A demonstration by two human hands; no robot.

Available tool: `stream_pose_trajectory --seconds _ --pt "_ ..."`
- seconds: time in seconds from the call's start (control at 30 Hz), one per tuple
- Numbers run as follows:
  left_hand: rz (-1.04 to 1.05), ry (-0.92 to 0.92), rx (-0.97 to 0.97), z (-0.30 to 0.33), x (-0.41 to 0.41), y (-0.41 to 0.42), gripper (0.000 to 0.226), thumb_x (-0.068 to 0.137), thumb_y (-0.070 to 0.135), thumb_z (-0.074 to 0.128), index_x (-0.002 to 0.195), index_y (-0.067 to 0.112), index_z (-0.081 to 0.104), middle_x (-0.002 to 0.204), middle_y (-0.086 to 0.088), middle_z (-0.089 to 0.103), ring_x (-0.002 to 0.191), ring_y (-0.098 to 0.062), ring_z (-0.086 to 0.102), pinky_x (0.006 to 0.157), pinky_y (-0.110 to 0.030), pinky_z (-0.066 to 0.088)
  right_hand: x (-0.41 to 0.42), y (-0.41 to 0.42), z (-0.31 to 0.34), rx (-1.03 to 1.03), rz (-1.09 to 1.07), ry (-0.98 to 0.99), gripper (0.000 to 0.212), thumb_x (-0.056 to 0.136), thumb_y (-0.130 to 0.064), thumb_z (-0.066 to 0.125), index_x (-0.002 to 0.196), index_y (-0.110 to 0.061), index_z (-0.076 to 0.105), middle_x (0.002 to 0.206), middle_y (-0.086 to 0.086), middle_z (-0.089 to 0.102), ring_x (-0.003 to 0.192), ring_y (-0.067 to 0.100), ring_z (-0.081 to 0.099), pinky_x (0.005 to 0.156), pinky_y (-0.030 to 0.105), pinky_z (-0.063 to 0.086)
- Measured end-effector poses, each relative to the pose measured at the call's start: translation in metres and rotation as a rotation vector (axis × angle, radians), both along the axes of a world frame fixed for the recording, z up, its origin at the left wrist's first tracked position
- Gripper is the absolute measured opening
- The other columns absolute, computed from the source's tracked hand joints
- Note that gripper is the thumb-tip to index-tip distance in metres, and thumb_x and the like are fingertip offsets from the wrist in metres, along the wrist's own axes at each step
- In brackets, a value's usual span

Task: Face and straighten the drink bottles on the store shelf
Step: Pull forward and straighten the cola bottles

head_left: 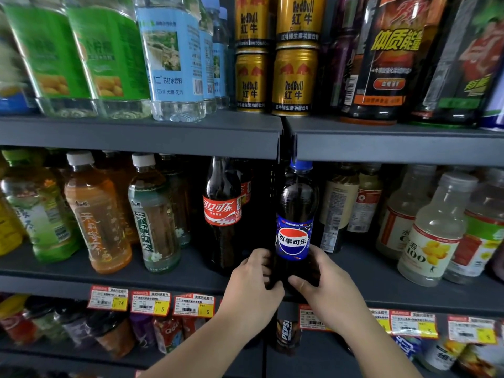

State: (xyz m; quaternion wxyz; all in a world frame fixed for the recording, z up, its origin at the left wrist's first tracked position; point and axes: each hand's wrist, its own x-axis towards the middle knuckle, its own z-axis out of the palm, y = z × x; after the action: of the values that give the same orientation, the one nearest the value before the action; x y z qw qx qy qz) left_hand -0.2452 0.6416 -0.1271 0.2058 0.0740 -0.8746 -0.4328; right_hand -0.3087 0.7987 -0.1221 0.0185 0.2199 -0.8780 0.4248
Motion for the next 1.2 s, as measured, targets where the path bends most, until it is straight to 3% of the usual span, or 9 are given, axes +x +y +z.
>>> stream_pose_trajectory --seconds 0.1,0.43,0.57,0.67,0.83,0.9,1.0,1.07,1.2 --pt "-0.003 0.010 -0.005 -0.001 0.000 0.000 0.043 0.082 0.022 0.072 0.118 0.033 0.053 0.103 0.016 0.060 0.089 0.005 0.060 0.077 -0.008 0.048 0.000 0.000 -0.001 0.007 0.010 0.000 0.071 0.085 -0.033 0.073 0.145 -0.043 0.036 0.121 -0.026 0.057 0.105 -0.005 0.050 0.070 0.000 0.036" --pt "0.009 0.008 -0.019 -0.001 0.000 0.000 0.046 0.081 0.022 0.072 0.122 0.031 0.052 0.101 0.016 0.059 0.088 0.007 0.059 0.074 -0.006 0.046 0.001 0.000 -0.002 0.018 0.045 0.019 0.071 0.088 -0.033 0.070 0.145 -0.047 0.031 0.119 -0.028 0.053 0.112 0.001 0.052 0.081 0.015 0.039" --pt "0.003 0.000 -0.015 0.000 0.001 -0.001 0.047 0.082 0.021 0.071 0.124 0.030 0.052 0.104 0.016 0.059 0.090 0.007 0.059 0.077 -0.007 0.048 0.001 0.001 -0.003 0.006 0.050 0.006 0.070 0.087 -0.036 0.069 0.145 -0.049 0.030 0.116 -0.032 0.051 0.107 -0.003 0.050 0.076 0.007 0.036" --pt "0.001 -0.005 -0.005 0.001 0.001 -0.001 0.046 0.082 0.021 0.071 0.123 0.030 0.052 0.103 0.016 0.058 0.090 0.007 0.059 0.078 -0.008 0.048 0.002 0.002 -0.003 -0.016 0.051 -0.016 0.069 0.086 -0.040 0.069 0.142 -0.053 0.031 0.118 -0.033 0.054 0.110 -0.003 0.052 0.077 0.009 0.037" --pt "-0.007 -0.012 0.019 0.005 0.002 -0.001 0.045 0.081 0.022 0.071 0.122 0.029 0.054 0.104 0.015 0.059 0.090 0.007 0.059 0.077 -0.006 0.047 0.006 0.002 0.004 -0.067 0.054 -0.036 0.063 0.080 -0.045 0.070 0.114 -0.081 0.030 0.111 -0.045 0.054 0.105 -0.018 0.050 0.078 0.010 0.039" --pt "-0.011 -0.009 0.036 0.007 0.003 -0.001 0.046 0.081 0.023 0.071 0.124 0.029 0.054 0.106 0.015 0.059 0.092 0.007 0.058 0.078 -0.006 0.046 0.008 0.002 0.007 -0.094 0.057 -0.034 0.064 0.081 -0.043 0.070 0.108 -0.084 0.029 0.111 -0.047 0.053 0.105 -0.023 0.047 0.078 0.007 0.038" --pt "-0.011 0.051 -0.014 0.009 0.014 -0.003 0.042 0.086 0.024 0.069 0.123 0.035 0.053 0.110 0.020 0.055 0.098 0.012 0.053 0.079 -0.003 0.043 0.011 0.005 0.009 -0.136 0.052 -0.010 0.065 0.084 -0.032 0.071 0.110 -0.080 0.035 0.114 -0.046 0.054 0.105 -0.022 0.050 0.082 0.008 0.040" --pt "-0.039 0.121 -0.093 0.007 0.029 -0.006 0.036 0.088 0.023 0.066 0.118 0.040 0.055 0.107 0.025 0.054 0.102 0.014 0.049 0.078 -0.002 0.041 0.012 0.007 0.009 -0.163 0.032 0.002 0.060 0.087 -0.023 0.069 0.115 -0.069 0.043 0.115 -0.040 0.058 0.106 -0.015 0.055 0.088 0.016 0.045" --pt "-0.060 0.246 -0.277 -0.007 0.053 -0.017 0.023 0.085 0.016 0.064 0.104 0.028 0.066 0.102 0.026 0.057 0.104 0.006 0.052 0.086 -0.005 0.038 0.012 0.010 0.014 -0.192 -0.011 0.020 0.050 0.090 -0.017 0.065 0.120 -0.055 0.052 0.108 -0.040 0.061 0.100 -0.014 0.060 0.087 0.018 0.048"
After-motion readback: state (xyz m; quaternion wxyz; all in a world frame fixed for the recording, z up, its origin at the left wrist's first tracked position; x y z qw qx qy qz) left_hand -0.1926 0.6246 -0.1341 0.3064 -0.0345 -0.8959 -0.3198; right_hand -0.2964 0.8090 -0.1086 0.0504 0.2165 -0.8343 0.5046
